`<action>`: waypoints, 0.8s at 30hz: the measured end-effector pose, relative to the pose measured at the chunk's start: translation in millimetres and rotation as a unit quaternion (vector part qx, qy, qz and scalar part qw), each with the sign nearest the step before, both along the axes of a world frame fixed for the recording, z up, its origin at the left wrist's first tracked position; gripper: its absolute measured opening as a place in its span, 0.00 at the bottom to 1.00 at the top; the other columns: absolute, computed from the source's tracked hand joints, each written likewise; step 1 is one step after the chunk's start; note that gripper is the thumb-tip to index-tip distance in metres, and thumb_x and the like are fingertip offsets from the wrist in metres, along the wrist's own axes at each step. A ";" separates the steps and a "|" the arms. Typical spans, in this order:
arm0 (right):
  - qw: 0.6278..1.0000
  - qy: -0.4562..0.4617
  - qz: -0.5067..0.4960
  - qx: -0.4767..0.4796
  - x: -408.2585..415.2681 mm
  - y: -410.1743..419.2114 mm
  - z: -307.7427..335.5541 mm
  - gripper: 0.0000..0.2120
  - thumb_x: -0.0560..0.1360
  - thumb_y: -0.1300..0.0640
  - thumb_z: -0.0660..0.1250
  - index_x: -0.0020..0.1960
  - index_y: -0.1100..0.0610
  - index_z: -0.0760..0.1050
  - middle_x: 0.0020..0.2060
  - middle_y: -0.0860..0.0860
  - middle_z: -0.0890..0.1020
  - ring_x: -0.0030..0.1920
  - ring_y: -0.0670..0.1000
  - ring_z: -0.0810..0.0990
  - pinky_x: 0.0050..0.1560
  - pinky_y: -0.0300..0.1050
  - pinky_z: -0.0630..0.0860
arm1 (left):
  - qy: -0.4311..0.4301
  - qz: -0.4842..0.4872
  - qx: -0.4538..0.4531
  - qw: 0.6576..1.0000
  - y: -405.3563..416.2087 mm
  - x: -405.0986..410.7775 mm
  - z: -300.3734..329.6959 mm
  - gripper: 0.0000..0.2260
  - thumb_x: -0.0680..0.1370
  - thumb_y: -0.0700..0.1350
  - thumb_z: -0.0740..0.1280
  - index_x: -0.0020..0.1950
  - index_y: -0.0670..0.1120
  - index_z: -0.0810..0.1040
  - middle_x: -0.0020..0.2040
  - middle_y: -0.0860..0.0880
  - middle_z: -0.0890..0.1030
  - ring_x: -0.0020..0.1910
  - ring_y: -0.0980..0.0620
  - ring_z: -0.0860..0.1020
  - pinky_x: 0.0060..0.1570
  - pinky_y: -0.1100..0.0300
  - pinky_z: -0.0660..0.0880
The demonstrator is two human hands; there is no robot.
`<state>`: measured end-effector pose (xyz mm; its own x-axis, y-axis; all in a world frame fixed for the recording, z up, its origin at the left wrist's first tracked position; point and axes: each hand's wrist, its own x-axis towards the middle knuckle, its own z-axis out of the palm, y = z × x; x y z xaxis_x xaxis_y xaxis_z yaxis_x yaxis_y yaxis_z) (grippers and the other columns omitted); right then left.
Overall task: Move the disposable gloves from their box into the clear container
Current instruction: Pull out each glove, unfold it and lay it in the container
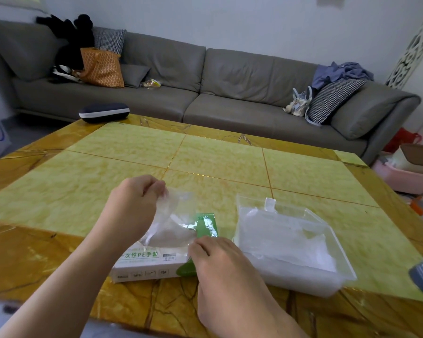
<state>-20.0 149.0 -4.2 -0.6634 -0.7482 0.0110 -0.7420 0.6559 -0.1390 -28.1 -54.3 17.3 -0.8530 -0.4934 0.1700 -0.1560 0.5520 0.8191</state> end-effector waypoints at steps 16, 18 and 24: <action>0.999 -0.035 0.003 0.009 0.9 0.3 6.9 0.30 0.77 0.65 0.63 0.78 0.56 0.63 0.74 0.50 0.66 0.74 0.53 0.62 0.79 0.46 0.55 | 0.209 -0.078 0.432 0.874 12.8 10.7 26.8 0.15 0.85 0.46 0.63 0.49 0.42 0.87 0.53 0.41 0.87 0.57 0.44 0.84 0.61 0.46 0.78; 0.999 -0.042 -0.004 0.004 0.5 0.1 6.9 0.30 0.78 0.64 0.62 0.79 0.56 0.62 0.75 0.49 0.65 0.75 0.52 0.60 0.78 0.44 0.54 | 0.237 -0.107 0.534 0.804 12.6 9.1 31.3 0.14 0.86 0.46 0.61 0.61 0.41 0.83 0.58 0.42 0.85 0.63 0.44 0.82 0.62 0.46 0.80; 0.991 -0.075 -0.060 -0.095 3.1 6.8 21.4 0.31 0.78 0.66 0.62 0.79 0.50 0.67 0.78 0.39 0.62 0.78 0.45 0.61 0.77 0.37 0.55 | 0.214 -0.131 0.601 0.759 22.6 7.6 32.9 0.23 0.86 0.50 0.60 0.77 0.37 0.69 0.71 0.38 0.78 0.67 0.42 0.80 0.62 0.46 0.80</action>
<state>-16.9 155.8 17.2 -0.7517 -0.6584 0.0382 -0.6224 0.6890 -0.3713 -20.5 -31.7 50.2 -0.9419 -0.3351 0.0207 0.2528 -0.6673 0.7006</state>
